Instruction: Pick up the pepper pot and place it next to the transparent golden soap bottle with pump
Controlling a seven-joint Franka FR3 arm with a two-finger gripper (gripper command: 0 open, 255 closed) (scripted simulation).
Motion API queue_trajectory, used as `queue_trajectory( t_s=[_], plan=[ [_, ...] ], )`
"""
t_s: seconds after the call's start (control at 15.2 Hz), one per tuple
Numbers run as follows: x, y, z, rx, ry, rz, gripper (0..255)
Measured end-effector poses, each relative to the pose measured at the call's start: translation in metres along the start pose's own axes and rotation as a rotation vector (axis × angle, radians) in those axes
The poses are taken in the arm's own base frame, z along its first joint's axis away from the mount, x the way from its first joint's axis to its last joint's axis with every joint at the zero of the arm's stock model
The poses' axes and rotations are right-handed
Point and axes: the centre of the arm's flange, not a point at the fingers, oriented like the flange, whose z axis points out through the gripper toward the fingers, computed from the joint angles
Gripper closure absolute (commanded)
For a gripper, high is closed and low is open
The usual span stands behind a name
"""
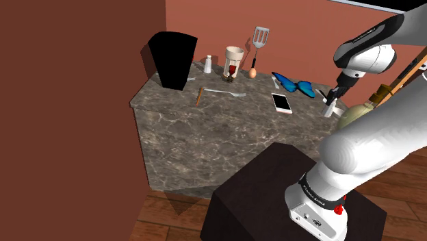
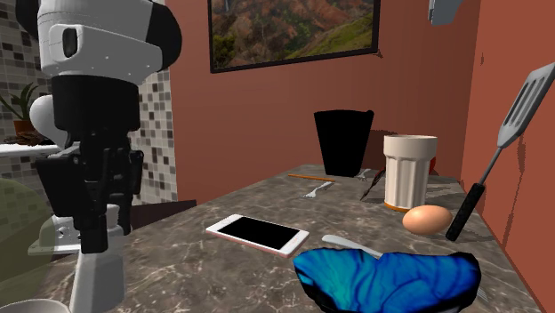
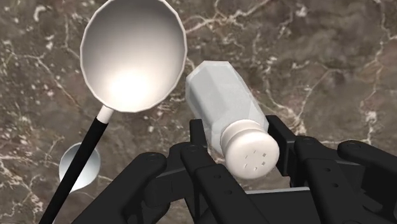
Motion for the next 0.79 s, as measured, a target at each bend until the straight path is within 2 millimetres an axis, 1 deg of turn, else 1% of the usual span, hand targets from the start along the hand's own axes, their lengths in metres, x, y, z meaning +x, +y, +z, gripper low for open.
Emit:
queue_trajectory(
  t_s=[0.26, 0.33, 0.73, 0.79],
  plan=[
    [0.0001, -0.0004, 0.0007, 0.0, 0.0, 0.0, 255],
    [0.0001, -0.0004, 0.0007, 0.0, 0.0, 0.0, 0],
    [0.0001, -0.0004, 0.0007, 0.0, 0.0, 0.0, 0],
    [0.0006, -0.0002, -0.0059, -0.001, 0.001, 0.0, 0]
  ],
)
